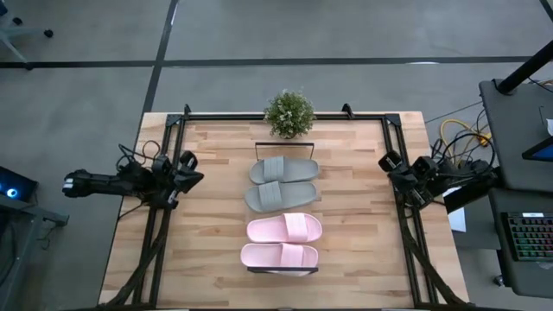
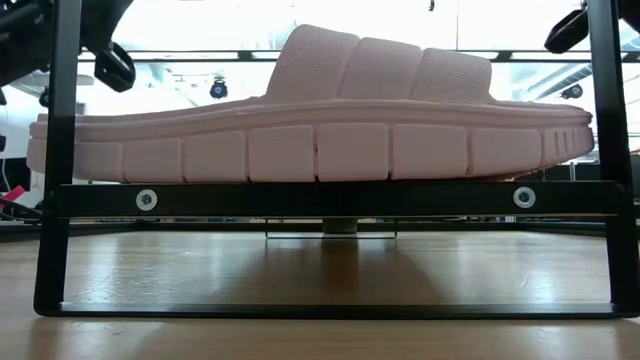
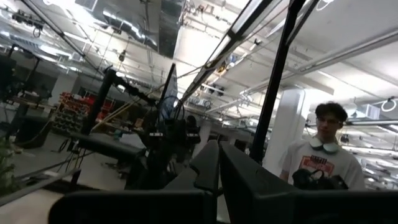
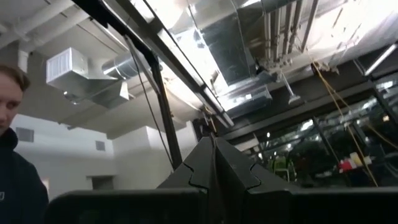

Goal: Pick and place slides into the shelf
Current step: Return to Home Position

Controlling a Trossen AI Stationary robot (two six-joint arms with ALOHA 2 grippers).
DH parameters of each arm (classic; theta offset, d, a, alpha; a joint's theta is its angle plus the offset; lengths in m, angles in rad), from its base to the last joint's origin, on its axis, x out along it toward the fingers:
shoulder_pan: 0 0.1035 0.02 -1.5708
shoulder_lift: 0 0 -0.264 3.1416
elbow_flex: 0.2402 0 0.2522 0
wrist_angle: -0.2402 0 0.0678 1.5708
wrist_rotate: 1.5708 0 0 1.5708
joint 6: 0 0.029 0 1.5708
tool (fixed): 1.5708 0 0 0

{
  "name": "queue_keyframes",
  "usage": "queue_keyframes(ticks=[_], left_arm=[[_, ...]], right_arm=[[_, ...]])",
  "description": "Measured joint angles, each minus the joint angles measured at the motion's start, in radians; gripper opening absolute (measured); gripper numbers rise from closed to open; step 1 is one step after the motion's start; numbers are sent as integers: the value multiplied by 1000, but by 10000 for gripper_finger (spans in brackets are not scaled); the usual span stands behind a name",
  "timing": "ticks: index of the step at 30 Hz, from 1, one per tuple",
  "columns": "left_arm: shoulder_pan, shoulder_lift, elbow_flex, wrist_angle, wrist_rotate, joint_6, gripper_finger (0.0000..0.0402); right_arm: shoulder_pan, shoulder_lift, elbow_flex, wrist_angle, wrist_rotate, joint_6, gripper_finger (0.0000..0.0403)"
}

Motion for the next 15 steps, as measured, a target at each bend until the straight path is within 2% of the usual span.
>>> queue_keyframes(ticks=[8, 15], left_arm=[[0, 0, -1, -150, 10, -24, 0], [0, 7, -2, -263, 33, -19, 0]], right_arm=[[0, 0, 0, -72, -8, 53, 8], [0, -1, 0, -184, -82, 44, 8]])
